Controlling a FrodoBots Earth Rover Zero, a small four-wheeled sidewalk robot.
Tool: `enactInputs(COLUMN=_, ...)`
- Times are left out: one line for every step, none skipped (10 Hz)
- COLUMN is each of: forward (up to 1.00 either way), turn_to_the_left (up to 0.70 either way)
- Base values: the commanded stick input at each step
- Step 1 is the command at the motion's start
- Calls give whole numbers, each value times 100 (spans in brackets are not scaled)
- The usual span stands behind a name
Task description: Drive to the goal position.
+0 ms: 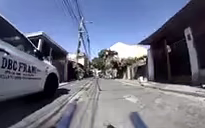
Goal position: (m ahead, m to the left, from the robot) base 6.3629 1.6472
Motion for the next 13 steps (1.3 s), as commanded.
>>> enactInputs(forward=100, turn_to_the_left=1)
enactInputs(forward=100, turn_to_the_left=0)
enactInputs(forward=100, turn_to_the_left=0)
enactInputs(forward=100, turn_to_the_left=0)
enactInputs(forward=100, turn_to_the_left=0)
enactInputs(forward=100, turn_to_the_left=0)
enactInputs(forward=100, turn_to_the_left=0)
enactInputs(forward=100, turn_to_the_left=0)
enactInputs(forward=100, turn_to_the_left=0)
enactInputs(forward=100, turn_to_the_left=0)
enactInputs(forward=100, turn_to_the_left=0)
enactInputs(forward=100, turn_to_the_left=0)
enactInputs(forward=100, turn_to_the_left=0)
